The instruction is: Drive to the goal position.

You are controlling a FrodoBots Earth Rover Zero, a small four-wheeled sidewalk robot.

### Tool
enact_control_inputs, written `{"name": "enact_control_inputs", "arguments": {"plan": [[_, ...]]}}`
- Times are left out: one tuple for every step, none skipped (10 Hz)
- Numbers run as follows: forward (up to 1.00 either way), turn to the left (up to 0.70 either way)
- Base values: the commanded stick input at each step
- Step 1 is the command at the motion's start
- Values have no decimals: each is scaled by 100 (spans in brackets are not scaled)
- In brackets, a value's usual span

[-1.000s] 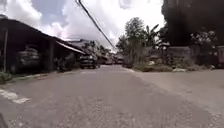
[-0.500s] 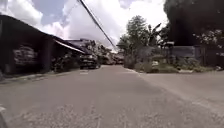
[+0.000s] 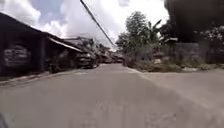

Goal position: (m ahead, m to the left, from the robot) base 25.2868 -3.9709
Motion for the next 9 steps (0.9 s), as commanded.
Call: {"name": "enact_control_inputs", "arguments": {"plan": [[100, 0], [100, 0], [100, 0], [100, 0], [100, 0], [100, 0], [100, 0], [100, 0], [100, 0]]}}
